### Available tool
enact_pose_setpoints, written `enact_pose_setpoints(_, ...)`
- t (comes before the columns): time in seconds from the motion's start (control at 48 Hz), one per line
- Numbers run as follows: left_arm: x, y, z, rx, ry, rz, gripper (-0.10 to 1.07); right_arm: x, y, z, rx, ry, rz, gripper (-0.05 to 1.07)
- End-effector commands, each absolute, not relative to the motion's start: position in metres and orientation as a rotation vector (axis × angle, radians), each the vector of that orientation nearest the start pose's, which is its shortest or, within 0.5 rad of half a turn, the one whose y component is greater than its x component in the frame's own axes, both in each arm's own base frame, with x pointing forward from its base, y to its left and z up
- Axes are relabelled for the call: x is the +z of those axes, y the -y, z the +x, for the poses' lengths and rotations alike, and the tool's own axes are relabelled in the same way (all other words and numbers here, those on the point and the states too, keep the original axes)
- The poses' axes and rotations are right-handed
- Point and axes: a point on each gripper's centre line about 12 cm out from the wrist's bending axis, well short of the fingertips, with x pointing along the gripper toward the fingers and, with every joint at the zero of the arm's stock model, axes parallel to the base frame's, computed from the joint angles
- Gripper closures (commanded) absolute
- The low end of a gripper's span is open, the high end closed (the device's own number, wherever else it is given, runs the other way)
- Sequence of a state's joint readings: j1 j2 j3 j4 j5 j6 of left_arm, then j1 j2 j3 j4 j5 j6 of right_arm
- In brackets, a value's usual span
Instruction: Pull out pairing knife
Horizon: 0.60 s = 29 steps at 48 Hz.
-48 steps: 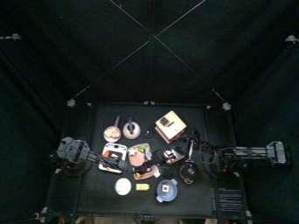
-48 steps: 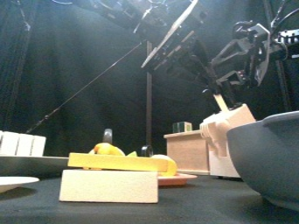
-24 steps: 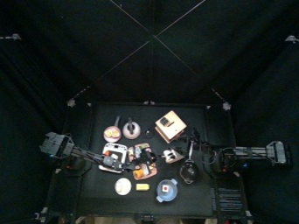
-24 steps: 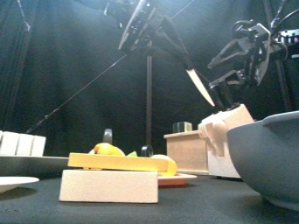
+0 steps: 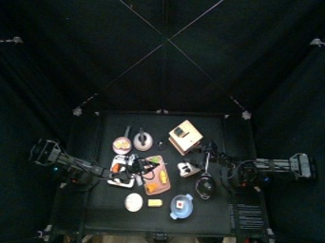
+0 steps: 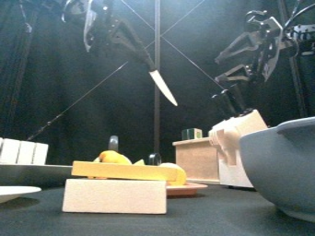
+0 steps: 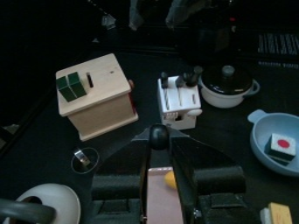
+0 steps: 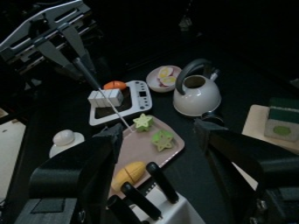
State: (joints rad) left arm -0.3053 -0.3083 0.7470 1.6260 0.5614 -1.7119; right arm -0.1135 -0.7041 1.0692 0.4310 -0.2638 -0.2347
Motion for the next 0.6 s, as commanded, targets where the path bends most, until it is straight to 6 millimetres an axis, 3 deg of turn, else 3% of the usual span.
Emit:
enact_pose_setpoints(0.0, 0.269, 0.042, 0.330, 0.255, -0.338, 0.102, 0.42, 0.287, 0.036, 0.253, -0.209, -0.058, 0.166, 0.06)
enact_pose_setpoints(0.417, 0.269, 0.044, 0.329, 0.254, -0.344, 0.090, 0.42, 0.285, 0.034, 0.261, -0.207, -0.065, 0.181, 0.06)
enact_pose_setpoints(0.583, 0.274, 0.044, 0.330, 0.254, -0.331, 0.082, 0.42, 0.278, 0.019, 0.269, -0.151, -0.102, 0.166, 0.06)
